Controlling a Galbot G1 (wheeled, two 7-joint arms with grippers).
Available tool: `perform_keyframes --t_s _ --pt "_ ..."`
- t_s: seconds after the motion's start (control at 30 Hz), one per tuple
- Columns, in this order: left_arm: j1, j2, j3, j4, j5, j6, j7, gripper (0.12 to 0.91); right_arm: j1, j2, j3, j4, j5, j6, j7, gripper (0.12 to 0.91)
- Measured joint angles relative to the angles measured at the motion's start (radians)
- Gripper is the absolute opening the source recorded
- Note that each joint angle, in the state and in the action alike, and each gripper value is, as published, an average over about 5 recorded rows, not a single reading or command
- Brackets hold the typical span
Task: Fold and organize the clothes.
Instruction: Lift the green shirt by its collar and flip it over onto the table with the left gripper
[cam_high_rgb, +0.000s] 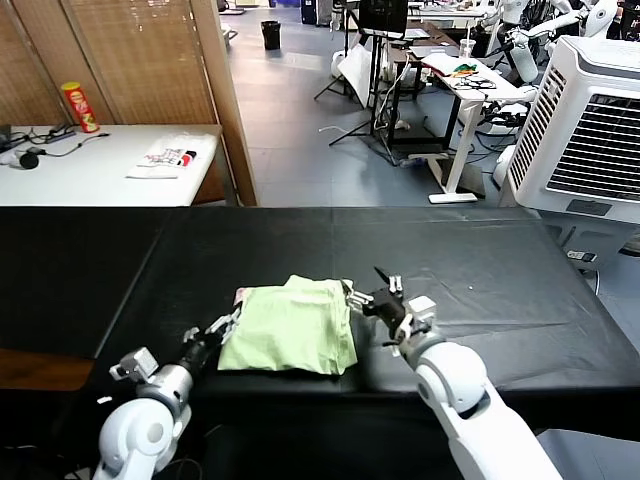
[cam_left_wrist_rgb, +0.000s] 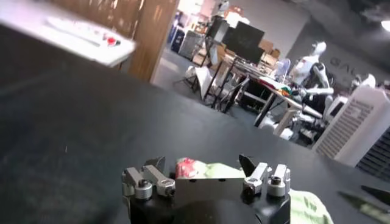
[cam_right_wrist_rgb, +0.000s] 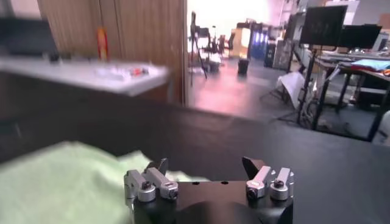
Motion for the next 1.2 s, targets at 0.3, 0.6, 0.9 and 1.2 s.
perform_keyframes --t_s 0.3,0.6,0.9,1.2 --pt "0.014 -0.016 0.000 0.030 -0.124 0.022 0.000 0.711 -0.012 -0.006 0.014 0.037 0.010 -0.003 0.000 0.798" --pt "0.001 -0.023 -0.007 0.060 -0.194 0.044 -0.012 0.227 -0.019 -0.003 0.019 0.040 0.010 -0.002 0.001 0.798" --pt "-0.023 -0.002 -0.014 0.019 -0.039 0.047 -0.049 0.139 -0.044 0.006 0.048 0.039 -0.049 -0.056 0.050 0.798" --pt "-0.026 0.133 -0.087 -0.014 0.147 0.061 -0.078 0.140 -0.087 0.014 0.086 0.032 -0.091 -0.064 0.051 0.798"
